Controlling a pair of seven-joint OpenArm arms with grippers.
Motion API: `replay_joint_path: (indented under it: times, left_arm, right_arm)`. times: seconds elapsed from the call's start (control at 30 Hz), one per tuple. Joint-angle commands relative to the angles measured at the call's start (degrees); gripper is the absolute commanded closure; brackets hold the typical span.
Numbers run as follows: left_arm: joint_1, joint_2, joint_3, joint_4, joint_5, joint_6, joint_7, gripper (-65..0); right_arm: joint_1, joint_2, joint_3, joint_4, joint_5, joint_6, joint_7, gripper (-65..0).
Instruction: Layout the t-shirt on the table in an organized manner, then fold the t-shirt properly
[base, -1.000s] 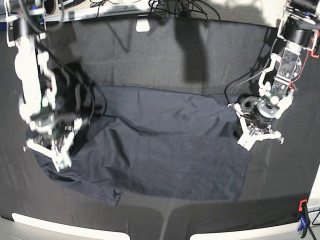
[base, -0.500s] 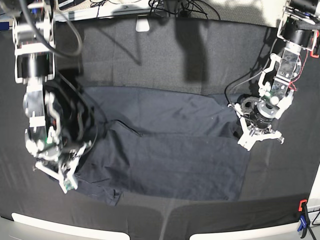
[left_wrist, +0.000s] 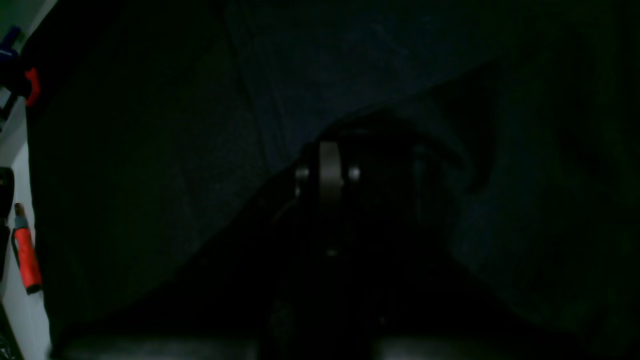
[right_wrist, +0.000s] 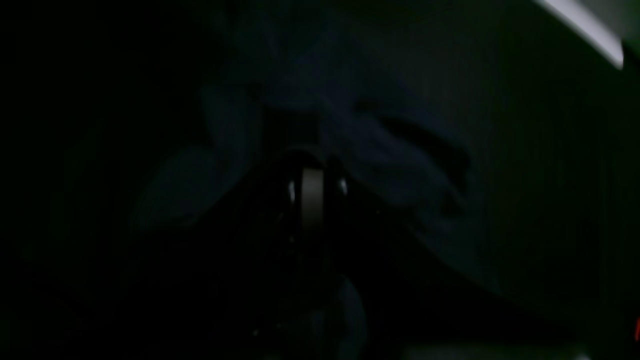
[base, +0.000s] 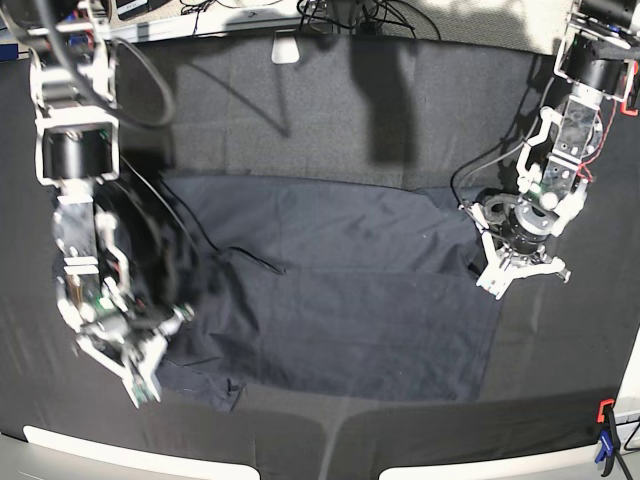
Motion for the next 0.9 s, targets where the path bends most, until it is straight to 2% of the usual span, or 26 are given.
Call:
replay_joint_path:
  times: [0.0,0.07,0.2,0.4,0.43,0.53,0.6,0.73,0.8,0.83,0.87]
  left_arm:
    - [-1.25,-0.61,-0.39,0.85,0.0,0.9,-1.14,0.0]
    - [-1.25,-0.61,-0.39,0.85,0.0,0.9,-1.16,0.0]
    - [-1.25,-0.61,-0.39,0.85,-0.02,0.9,-1.16,0.0]
    - [-1.25,-0.61,-0.39,0.85,-0.02,0.9,-1.14,0.0]
    - [-1.25,-0.61,-0.39,0.85,0.0,0.9,-1.11,0.0]
    - [-1.25,-0.61,-0.39,0.85,0.0,0.9,-1.14,0.0]
    - [-1.25,-0.61,-0.39,0.85,0.0,0.9,-1.14,0.0]
    - [-1.25,-0.61,-0.39,0.85,0.0,0.9,-1.14,0.0]
    - [-1.25,-0.61,-0.39,0.85,0.0,0.9,-1.09,0.0]
    - [-1.25,-0.61,-0.39,0.85,-0.02,0.9,-1.07,0.0]
    - [-1.25,-0.61,-0.39,0.85,-0.02,0.9,-1.07,0.0]
  right_arm:
    - [2.27,0.68,0.39,0.92,-0.04,-0.17,1.99,0.0]
    - [2.78,0.59,0.0,0.92,0.59,1.92,2.34,0.0]
    - [3.1,0.57,-2.1,0.92,1.64,3.87,2.34,0.0]
    - [3.1,0.57,-6.8,0.92,-0.22,4.07,1.88,0.0]
    - [3.1,0.57,-7.41,0.92,-1.31,4.07,1.92,-3.1]
    - [3.1,0.57,-8.17,0.92,-5.14,3.89,2.97,-23.0]
    - [3.23,0.55,-8.15,0.92,-7.15,1.27,3.41,-29.5]
    - [3.78,0.55,-8.15,0.98,-10.67,-7.56,1.86,-29.7]
    - [4.24,0.57,-8.15,1.01,-10.38,-7.76,-1.92,-29.6]
    - [4.39,0.57,-8.15,1.07,-10.32,-6.23,-2.99,-29.5]
    - [4.39,0.79,-8.15,1.22,-9.38,-3.08,-3.8,-29.5]
